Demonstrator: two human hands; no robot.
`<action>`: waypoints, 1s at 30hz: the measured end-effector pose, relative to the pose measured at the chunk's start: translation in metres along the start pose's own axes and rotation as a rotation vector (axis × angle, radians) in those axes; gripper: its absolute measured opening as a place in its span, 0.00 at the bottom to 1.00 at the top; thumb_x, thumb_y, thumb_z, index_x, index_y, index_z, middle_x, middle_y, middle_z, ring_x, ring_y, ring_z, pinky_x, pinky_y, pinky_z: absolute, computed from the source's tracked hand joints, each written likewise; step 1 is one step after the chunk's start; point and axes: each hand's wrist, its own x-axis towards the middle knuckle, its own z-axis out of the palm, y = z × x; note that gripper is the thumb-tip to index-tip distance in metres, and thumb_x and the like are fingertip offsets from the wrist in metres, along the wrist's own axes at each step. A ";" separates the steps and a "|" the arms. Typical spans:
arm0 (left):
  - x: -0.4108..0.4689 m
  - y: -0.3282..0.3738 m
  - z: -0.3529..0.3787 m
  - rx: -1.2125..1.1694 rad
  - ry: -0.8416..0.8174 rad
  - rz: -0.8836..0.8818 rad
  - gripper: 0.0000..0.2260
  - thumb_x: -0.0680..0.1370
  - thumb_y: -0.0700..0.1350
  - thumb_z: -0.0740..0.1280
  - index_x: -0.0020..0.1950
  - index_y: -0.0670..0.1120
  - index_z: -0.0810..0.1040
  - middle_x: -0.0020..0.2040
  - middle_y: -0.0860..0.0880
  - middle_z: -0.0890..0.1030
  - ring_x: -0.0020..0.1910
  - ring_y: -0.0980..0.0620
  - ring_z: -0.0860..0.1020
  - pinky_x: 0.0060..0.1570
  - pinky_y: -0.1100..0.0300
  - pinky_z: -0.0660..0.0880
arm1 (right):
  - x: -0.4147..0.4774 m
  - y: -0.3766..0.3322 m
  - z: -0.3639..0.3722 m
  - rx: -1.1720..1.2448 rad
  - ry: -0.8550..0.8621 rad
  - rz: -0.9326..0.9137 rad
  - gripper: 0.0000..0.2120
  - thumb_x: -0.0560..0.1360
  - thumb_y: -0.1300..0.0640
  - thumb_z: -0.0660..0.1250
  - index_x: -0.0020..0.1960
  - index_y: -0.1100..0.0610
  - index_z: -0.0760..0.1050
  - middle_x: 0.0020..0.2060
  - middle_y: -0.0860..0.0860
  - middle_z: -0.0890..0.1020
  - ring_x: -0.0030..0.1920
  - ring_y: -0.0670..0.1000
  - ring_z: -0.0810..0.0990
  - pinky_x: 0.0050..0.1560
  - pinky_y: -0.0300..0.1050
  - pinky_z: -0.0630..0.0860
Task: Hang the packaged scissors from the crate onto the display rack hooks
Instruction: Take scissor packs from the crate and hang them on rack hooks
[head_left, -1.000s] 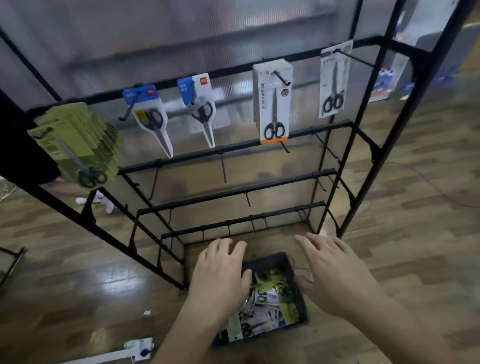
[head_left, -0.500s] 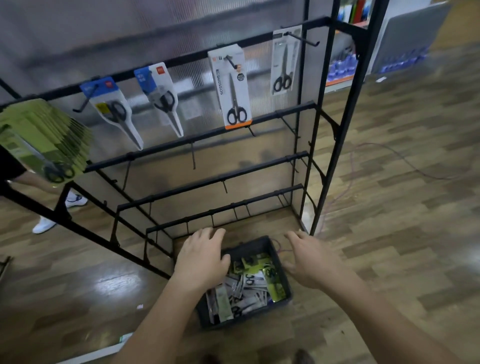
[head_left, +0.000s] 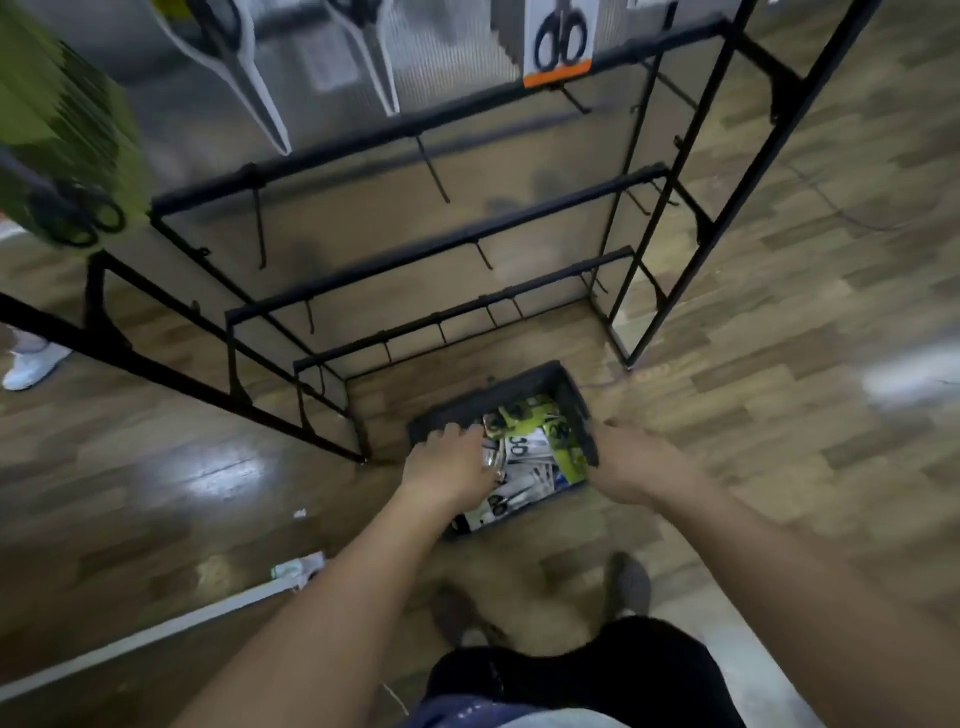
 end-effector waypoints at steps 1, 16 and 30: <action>0.013 -0.013 0.013 -0.017 -0.032 -0.010 0.24 0.83 0.55 0.60 0.77 0.50 0.64 0.72 0.44 0.70 0.69 0.40 0.71 0.61 0.45 0.74 | 0.013 -0.003 0.011 -0.020 -0.028 0.009 0.25 0.76 0.47 0.63 0.71 0.53 0.66 0.64 0.57 0.76 0.63 0.63 0.77 0.60 0.56 0.76; 0.248 -0.089 0.308 -0.446 -0.249 -0.206 0.23 0.81 0.54 0.64 0.74 0.47 0.68 0.69 0.41 0.74 0.62 0.39 0.76 0.60 0.43 0.78 | 0.323 0.052 0.236 -0.085 -0.363 0.049 0.34 0.80 0.49 0.69 0.80 0.57 0.58 0.70 0.62 0.73 0.64 0.64 0.77 0.60 0.53 0.78; 0.465 -0.164 0.532 -0.345 -0.089 -0.498 0.25 0.81 0.40 0.61 0.77 0.56 0.64 0.67 0.41 0.74 0.63 0.37 0.75 0.54 0.48 0.74 | 0.561 -0.034 0.513 0.132 -0.464 -0.108 0.17 0.82 0.55 0.62 0.67 0.61 0.75 0.63 0.58 0.79 0.61 0.58 0.78 0.64 0.52 0.77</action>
